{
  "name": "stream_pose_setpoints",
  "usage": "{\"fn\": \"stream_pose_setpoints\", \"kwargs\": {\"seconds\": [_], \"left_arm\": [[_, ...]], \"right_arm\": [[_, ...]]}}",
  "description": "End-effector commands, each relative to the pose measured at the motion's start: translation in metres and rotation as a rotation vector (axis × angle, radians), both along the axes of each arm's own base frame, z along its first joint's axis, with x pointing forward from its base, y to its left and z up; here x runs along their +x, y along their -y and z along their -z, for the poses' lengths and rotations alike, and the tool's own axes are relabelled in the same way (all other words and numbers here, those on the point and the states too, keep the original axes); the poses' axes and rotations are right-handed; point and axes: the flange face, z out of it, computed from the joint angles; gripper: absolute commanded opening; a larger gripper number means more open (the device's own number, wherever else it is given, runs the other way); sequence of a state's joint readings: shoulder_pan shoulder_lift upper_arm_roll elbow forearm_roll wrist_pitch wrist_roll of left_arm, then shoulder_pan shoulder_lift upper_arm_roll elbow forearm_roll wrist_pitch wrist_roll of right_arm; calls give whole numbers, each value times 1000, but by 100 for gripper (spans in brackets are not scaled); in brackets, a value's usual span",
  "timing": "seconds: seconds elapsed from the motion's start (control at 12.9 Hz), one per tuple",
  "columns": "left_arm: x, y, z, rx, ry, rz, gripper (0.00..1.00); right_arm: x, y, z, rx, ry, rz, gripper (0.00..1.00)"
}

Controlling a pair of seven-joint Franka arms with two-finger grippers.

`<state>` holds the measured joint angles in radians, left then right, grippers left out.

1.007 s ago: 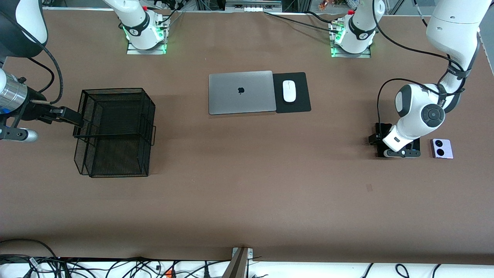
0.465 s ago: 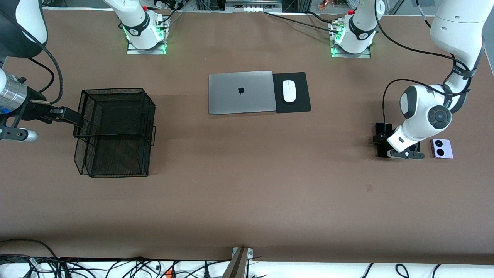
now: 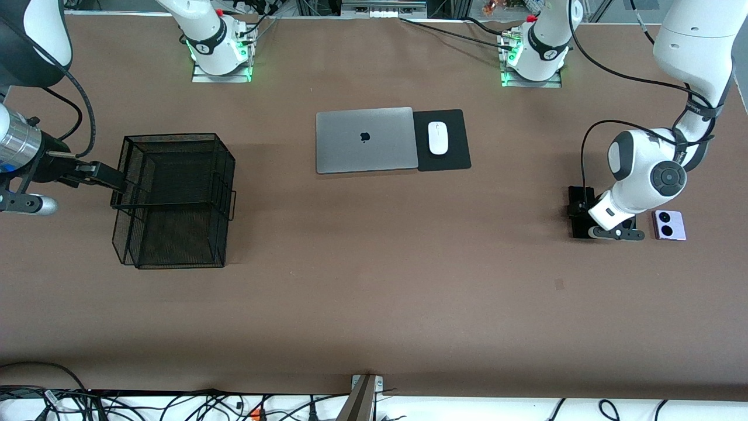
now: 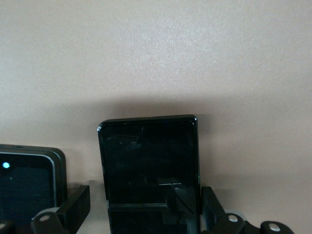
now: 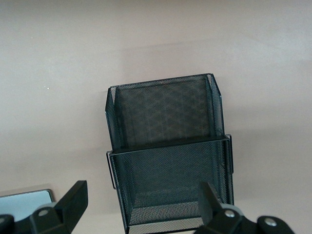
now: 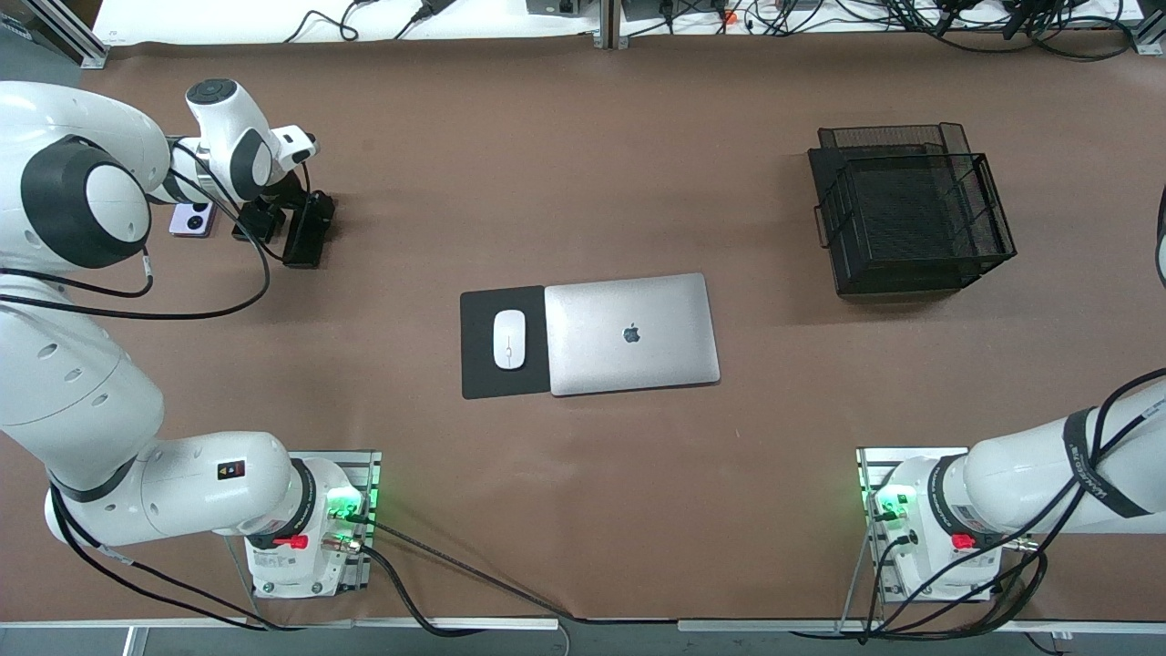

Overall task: Place phones with both arms
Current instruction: 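Close the left gripper on the tall black phone and lift it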

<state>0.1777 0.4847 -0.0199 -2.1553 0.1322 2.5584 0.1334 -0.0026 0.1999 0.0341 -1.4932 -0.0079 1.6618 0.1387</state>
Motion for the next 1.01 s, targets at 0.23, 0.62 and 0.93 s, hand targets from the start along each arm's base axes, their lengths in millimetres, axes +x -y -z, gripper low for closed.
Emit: {"fn": "stream_pose_setpoints", "kwargs": {"seconds": [0.23, 0.62, 0.93], "left_arm": [[7, -2, 9, -10, -5, -13, 100], [8, 4, 9, -7, -1, -46, 32], [20, 9, 0, -4, 20, -65, 21]], "right_arm": [[-2, -1, -1, 6, -1, -2, 100], [-2, -1, -1, 6, -1, -2, 100], [-3, -3, -1, 6, -4, -5, 100]]}}
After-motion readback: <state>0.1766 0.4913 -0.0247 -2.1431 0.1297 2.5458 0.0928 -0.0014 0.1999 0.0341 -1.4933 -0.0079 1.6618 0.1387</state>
